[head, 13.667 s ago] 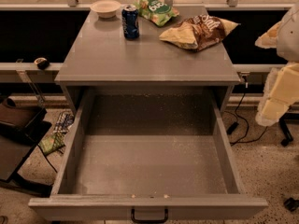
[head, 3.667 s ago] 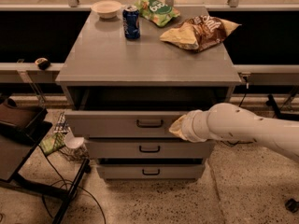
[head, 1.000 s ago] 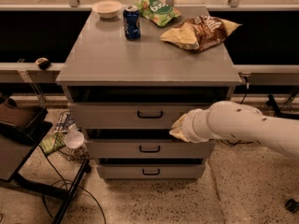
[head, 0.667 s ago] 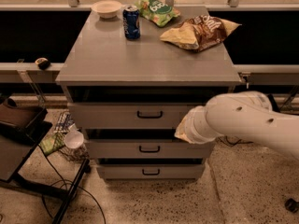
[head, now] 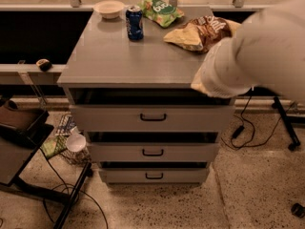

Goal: Close top drawer

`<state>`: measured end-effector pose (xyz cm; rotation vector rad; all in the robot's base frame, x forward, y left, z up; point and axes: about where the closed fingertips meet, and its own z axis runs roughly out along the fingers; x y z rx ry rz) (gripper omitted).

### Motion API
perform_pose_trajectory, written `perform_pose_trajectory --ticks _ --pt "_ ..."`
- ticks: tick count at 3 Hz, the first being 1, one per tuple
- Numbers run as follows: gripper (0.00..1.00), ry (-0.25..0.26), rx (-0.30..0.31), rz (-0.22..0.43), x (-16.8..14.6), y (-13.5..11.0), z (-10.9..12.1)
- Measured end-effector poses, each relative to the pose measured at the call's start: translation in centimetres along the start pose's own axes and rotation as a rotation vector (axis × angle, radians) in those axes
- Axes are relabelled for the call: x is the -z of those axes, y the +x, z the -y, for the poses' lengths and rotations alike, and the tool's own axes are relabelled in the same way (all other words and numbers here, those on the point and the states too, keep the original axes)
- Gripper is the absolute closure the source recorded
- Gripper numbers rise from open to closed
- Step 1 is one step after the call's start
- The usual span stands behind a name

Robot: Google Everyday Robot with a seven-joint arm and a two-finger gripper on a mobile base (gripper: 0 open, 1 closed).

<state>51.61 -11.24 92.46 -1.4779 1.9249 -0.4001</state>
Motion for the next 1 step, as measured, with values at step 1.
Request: perform_pose_trajectory --ticks 1 --pt "0.81 0.034 -0.092 -0.100 6.96 2.66 0.84"
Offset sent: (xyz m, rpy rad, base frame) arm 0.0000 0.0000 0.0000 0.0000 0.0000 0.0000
